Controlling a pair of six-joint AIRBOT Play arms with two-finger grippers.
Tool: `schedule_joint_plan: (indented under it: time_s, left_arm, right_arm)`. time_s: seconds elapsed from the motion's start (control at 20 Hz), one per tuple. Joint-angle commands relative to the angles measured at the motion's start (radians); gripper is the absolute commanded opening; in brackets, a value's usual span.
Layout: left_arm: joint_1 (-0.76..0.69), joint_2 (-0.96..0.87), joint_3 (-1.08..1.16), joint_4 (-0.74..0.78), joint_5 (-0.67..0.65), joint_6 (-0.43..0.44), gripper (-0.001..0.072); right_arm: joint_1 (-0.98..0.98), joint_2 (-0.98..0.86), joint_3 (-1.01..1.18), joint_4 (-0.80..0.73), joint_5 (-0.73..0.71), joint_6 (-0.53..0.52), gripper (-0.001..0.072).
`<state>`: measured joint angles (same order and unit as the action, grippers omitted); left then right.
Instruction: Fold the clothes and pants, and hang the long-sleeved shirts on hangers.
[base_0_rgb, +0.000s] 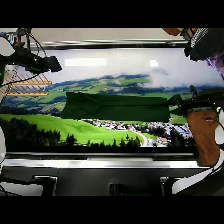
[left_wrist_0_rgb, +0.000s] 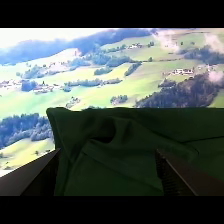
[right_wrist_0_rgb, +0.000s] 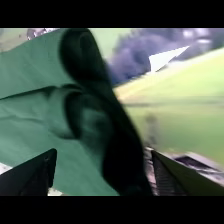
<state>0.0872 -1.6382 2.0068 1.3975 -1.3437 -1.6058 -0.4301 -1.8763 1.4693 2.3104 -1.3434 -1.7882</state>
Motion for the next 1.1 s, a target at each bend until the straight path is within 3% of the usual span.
schedule_joint_plan:
  time_s: [0.0, 0.1, 0.2, 0.25, 0.3, 0.35, 0.4, 0.45, 0.65, 0.85, 1.05]
  left_arm:
    - [-0.001, 0.001, 0.000, 0.002, -0.001, -0.003, 0.0698]
    - [-0.001, 0.001, 0.000, 0.002, -0.001, -0.003, 0.0698]
    - [-0.001, 0.001, -0.001, 0.002, -0.003, -0.002, 0.0692]
    - [-0.001, 0.001, -0.002, 0.002, -0.006, -0.002, 0.0666]
    - [-0.001, 0.001, -0.003, 0.002, -0.008, -0.003, 0.0657]
    - [-0.002, 0.001, -0.009, 0.002, -0.013, -0.003, 0.0507]
    - [-0.002, 0.001, -0.023, -0.009, -0.018, -0.003, 0.0237]
    - [-0.002, 0.001, -0.045, -0.040, -0.018, -0.003, 0.0012]
    - [-0.056, -0.023, -0.215, -0.187, 0.068, -0.059, 0.0017]
    - [-0.219, -0.110, -0.380, -0.349, 0.312, -0.072, 0.0016]
    - [-0.390, -0.240, -0.386, -0.547, 0.505, -0.072, 0.0015]
  right_arm:
    - [0.058, -0.022, -0.001, -0.040, 0.034, 0.023, 0.0651]
    - [0.092, -0.040, -0.001, -0.069, 0.031, 0.037, 0.0610]
    - [0.112, -0.040, 0.000, -0.073, 0.047, 0.035, 0.0316]
    - [0.115, -0.035, 0.001, -0.059, 0.052, 0.035, 0.0130]
    - [0.116, -0.019, 0.002, -0.060, 0.059, 0.035, 0.0053]
    - [0.116, 0.005, 0.004, -0.061, 0.063, 0.048, 0.0034]
    - [0.116, 0.032, 0.011, -0.068, 0.060, 0.062, 0.0034]
    - [0.116, 0.062, 0.029, -0.077, 0.045, 0.074, 0.0034]
    - [0.116, 0.159, 0.132, -0.144, -0.062, 0.157, 0.0034]
    - [0.116, 0.235, 0.212, -0.150, -0.140, 0.214, 0.0034]
    - [0.116, 0.307, 0.227, -0.162, -0.153, 0.257, 0.0034]
